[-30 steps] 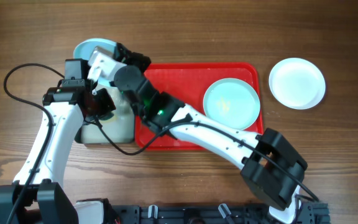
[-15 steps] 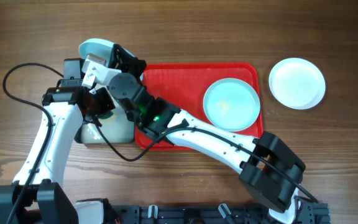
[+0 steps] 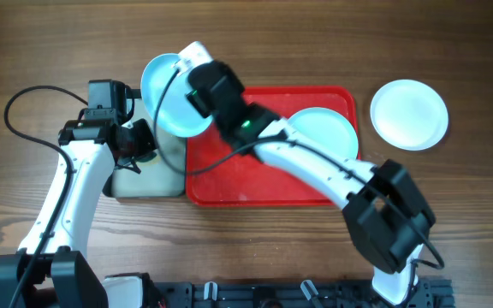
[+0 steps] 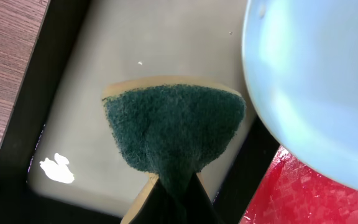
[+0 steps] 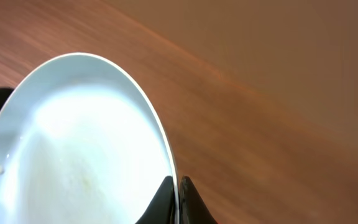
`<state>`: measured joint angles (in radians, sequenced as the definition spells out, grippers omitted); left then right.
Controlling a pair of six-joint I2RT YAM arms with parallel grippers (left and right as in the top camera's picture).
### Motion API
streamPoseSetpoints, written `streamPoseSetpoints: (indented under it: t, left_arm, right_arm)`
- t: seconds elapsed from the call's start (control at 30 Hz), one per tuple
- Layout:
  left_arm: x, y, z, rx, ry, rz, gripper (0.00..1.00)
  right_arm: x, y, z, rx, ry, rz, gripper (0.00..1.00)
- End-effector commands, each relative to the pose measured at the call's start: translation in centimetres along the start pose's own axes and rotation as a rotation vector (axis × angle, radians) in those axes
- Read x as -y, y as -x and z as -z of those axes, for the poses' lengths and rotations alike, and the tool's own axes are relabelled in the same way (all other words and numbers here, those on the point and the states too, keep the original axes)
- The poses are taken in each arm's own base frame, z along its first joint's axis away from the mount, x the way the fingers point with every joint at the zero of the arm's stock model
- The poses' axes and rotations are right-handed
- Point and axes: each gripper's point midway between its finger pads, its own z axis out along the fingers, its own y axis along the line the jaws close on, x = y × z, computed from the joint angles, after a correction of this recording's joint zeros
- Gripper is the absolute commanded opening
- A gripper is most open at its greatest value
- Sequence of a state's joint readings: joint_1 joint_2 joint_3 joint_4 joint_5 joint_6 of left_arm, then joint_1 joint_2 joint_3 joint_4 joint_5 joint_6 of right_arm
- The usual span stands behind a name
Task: Clean dirty plates on tray and stack at the side
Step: 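Carry the light-blue plate right and stack it on the white plate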
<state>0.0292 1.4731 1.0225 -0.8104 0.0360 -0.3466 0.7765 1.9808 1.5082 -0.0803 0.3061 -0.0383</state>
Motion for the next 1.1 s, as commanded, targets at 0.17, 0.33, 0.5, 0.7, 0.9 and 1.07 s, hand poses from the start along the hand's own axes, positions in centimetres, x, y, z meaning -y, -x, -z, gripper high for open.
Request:
streamPoseSetpoints:
  t: [0.17, 0.33, 0.5, 0.7, 0.9, 1.07]
  left_arm:
    - [0.4, 0.1, 0.3, 0.012, -0.026, 0.005, 0.04]
    - [0.4, 0.1, 0.3, 0.012, -0.027, 0.005, 0.04]
    - [0.5, 0.4, 0.3, 0.024, -0.031, 0.0, 0.04]
    - [0.7, 0.9, 0.3, 0.042, -0.04, -0.001, 0.04]
    - [0.8, 0.9, 0.3, 0.045, -0.041, -0.001, 0.04]
    - [0.8, 0.9, 0.3, 0.045, -0.041, -0.001, 0.04]
  right_arm:
    - [6.0, -1.6, 0.7, -0.136, 0.406, -0.528, 0.04]
    - [14.5, -6.6, 2.0, -0.276, 0.368, -0.708, 0.04]
    - [24.1, -14.2, 5.2, -0.435, 0.191, -0.929, 0.04]
    - [32.7, -22.7, 11.6, -0.564, 0.004, -1.09, 0.04]
    - [39.1, -30.4, 17.2, -0.682, -0.376, -1.218, 0.04]
    - [39.8, -32.4, 17.9, -0.698, -0.466, -1.244, 0.05]
